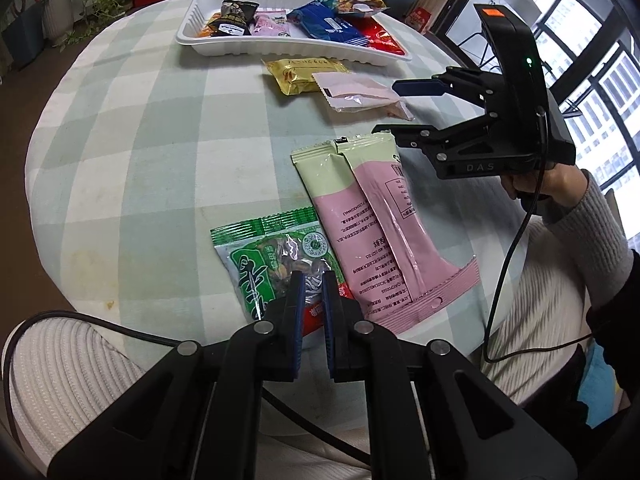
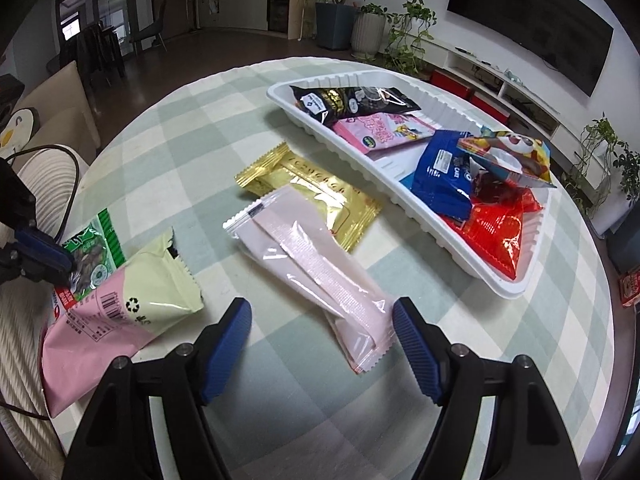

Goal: Organize snacks
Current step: 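Grasp the green nut packet with left tool while right tool grasps the pink wrapped stick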

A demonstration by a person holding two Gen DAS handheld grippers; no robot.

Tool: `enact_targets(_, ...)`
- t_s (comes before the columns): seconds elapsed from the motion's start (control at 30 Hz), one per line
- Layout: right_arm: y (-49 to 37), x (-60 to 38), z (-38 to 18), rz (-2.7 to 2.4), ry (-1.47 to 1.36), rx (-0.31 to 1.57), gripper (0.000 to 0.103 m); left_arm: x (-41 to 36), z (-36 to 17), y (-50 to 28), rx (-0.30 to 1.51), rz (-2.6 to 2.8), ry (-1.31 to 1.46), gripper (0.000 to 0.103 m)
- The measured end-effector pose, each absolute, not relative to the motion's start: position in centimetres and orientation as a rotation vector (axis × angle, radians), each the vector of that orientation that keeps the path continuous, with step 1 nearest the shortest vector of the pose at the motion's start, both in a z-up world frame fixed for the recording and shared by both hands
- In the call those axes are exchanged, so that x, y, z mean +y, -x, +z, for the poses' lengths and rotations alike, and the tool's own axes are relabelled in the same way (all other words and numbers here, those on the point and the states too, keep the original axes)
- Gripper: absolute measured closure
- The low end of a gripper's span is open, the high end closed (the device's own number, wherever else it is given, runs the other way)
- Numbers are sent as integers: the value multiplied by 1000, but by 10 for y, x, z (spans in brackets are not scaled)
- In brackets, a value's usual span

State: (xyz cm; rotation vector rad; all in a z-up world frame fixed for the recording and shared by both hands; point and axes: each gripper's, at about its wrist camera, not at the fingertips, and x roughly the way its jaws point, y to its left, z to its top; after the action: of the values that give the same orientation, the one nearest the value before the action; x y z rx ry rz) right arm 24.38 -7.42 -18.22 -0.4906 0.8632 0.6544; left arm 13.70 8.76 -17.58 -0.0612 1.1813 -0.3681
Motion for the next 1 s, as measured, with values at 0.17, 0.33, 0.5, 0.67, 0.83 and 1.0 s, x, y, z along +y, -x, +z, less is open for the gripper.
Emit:
enact_targets(0.17,-246,-73,-183,652,487,857,27,81,-177,-134,1170,-361,4,95)
enact_targets(0.33,-248,-73,-183,651,480,852,27,79,-176,-131,1158,-362,-20,95)
enact_targets(0.5,-248,-76,-183,647,465,850,27,84,-174,-133,1160,-345,3,95)
enact_targets(0.67,-249,-79,-185,647,444,848,27,88,-171,-134,1151,-339,34,86)
enact_targets(0.83,-247,-81,-185,651,429,847,27,90,-164,-135,1136,-366,95,11)
enact_targets(1.0,-247,-81,-185,650,420,845,27,85,-164,-135,1126,-293,38,11)
